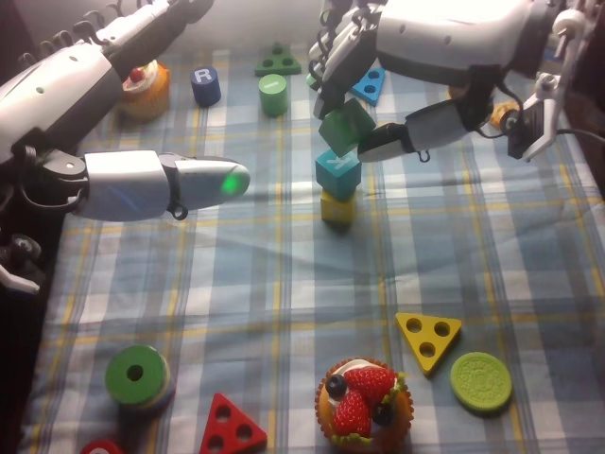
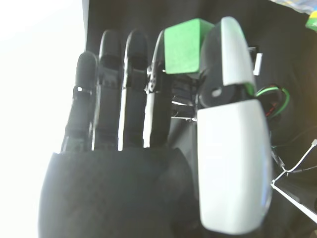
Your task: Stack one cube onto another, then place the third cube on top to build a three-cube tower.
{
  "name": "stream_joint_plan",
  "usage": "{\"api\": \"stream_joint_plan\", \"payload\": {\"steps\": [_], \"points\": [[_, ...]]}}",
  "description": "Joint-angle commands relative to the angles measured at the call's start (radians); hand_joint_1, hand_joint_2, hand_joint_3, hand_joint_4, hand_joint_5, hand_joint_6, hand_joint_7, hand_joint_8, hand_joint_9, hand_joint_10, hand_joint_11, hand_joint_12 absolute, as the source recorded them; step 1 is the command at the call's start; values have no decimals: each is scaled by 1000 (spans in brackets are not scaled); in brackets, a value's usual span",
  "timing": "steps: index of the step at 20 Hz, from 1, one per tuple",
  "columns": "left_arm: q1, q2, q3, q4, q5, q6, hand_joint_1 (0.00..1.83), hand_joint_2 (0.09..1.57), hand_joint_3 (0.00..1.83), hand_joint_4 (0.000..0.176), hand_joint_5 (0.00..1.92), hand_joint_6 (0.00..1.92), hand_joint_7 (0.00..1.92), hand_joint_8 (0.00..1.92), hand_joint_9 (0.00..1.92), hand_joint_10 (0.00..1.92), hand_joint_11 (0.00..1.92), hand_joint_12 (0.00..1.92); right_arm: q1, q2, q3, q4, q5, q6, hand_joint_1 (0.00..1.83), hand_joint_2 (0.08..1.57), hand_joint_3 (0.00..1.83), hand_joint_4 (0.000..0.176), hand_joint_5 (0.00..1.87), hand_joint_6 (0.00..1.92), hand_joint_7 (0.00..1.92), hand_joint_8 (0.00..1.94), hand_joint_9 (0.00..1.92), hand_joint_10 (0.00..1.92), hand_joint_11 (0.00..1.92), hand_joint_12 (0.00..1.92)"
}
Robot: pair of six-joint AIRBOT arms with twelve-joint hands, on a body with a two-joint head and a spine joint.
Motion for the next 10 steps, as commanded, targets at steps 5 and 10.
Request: {"api": "stream_joint_plan", "payload": {"steps": [5,10], "points": [[-11,-2,5,18,-114,-7,667,853,0,176,7,1,5,2,25,4,67,35,15,-23,18,38,72,5,1192,1031,1,0,1175,638,878,0,672,1,0,1153],[-13,-3,5,19,-114,-7,668,849,0,176,15,1,15,3,30,3,56,36,8,-30,26,39,50,6,1185,1054,1,0,1116,740,881,2,669,5,0,1159]]}}
